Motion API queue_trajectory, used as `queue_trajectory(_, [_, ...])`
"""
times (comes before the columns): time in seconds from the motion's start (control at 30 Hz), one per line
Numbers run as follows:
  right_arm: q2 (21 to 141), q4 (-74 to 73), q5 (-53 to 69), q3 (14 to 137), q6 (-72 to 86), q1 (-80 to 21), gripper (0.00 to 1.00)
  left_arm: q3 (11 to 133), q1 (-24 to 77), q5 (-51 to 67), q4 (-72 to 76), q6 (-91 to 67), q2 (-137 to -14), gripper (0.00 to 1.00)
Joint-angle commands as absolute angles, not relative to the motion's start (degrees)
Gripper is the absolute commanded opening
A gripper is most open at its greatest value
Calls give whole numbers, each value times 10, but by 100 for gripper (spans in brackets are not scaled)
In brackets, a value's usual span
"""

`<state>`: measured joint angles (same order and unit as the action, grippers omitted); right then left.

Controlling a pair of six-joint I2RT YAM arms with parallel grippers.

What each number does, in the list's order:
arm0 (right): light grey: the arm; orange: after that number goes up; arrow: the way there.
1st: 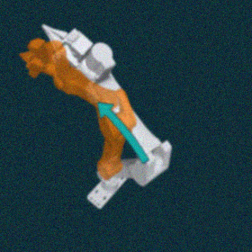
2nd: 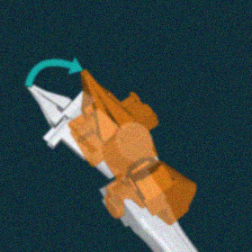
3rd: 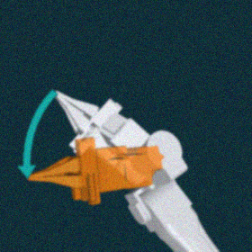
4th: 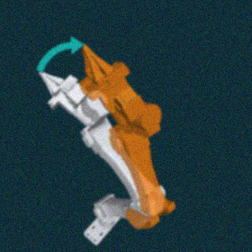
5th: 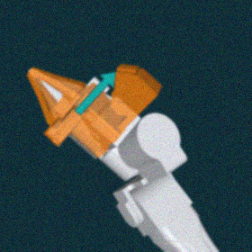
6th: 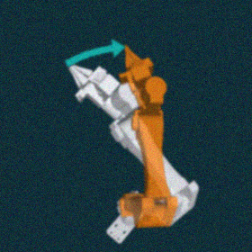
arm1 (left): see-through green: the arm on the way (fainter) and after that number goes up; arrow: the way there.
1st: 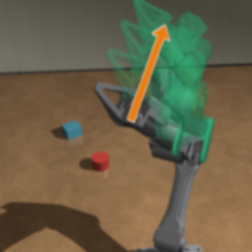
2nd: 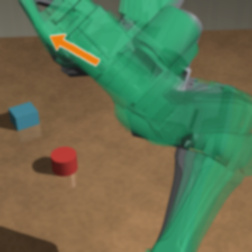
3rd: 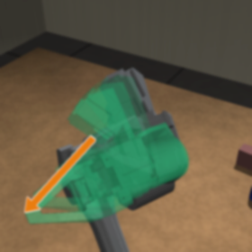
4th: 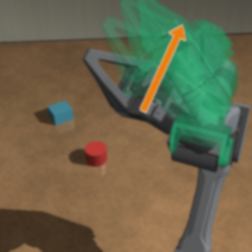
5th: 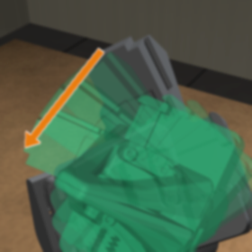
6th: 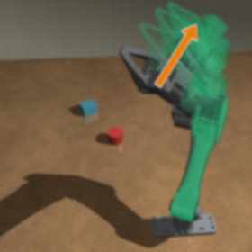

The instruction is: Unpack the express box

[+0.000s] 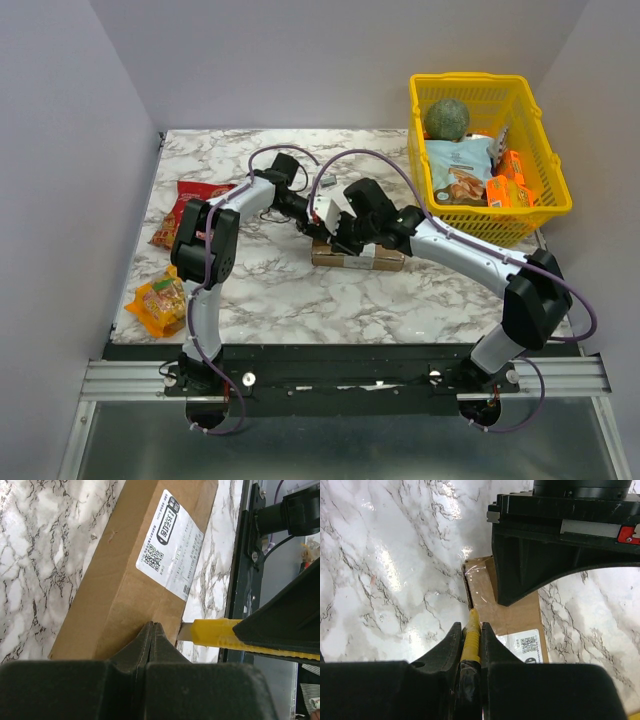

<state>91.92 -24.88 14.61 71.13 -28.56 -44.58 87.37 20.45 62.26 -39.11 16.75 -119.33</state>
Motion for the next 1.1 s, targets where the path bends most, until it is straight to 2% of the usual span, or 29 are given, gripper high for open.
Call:
queue_trajectory(0.0, [896,-308,136,721,-287,-433,1,867,197,511,-413,208,-1235,0])
queue_trajectory(0.43, [857,-288,179,687,-385,-432,0,879,198,511,-424,214,-1244,0])
queue_trajectory(1.07, [886,-251,226,698,-359,-432,1,886,199,510,-432,215,-1250,0])
